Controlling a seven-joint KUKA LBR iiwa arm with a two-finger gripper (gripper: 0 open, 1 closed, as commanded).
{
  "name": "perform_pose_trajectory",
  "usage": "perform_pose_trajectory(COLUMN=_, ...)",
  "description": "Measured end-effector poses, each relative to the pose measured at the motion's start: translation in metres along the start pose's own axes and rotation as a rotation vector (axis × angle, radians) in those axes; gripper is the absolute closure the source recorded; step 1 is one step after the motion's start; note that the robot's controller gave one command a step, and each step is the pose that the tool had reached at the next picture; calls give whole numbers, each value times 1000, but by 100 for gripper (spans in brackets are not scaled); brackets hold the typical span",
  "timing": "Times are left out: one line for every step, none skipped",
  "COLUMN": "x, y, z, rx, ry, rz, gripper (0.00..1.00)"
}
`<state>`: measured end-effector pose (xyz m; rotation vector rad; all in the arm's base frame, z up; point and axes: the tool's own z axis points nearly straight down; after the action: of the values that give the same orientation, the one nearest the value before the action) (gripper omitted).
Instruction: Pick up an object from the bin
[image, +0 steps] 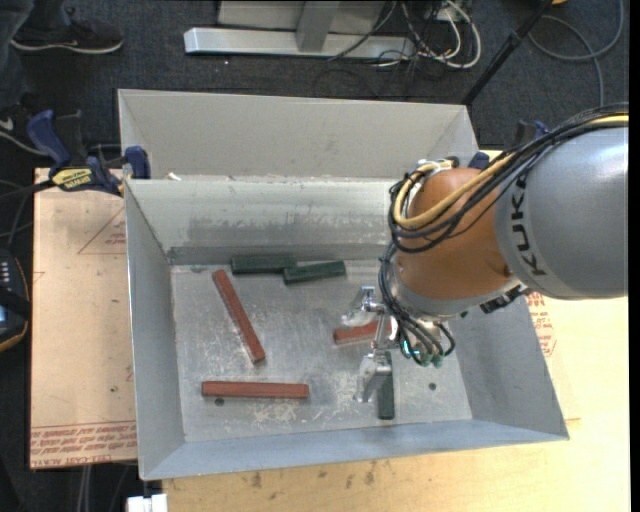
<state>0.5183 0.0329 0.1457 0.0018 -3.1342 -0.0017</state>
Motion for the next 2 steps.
perform_pose_trajectory(x=-2, y=0, z=-3, rx=0, ry=-7, rz=1, gripper=0)
perform_pose_trajectory(x=-20, y=8, z=38, rx=0, ry=-16, rz=3, gripper=0)
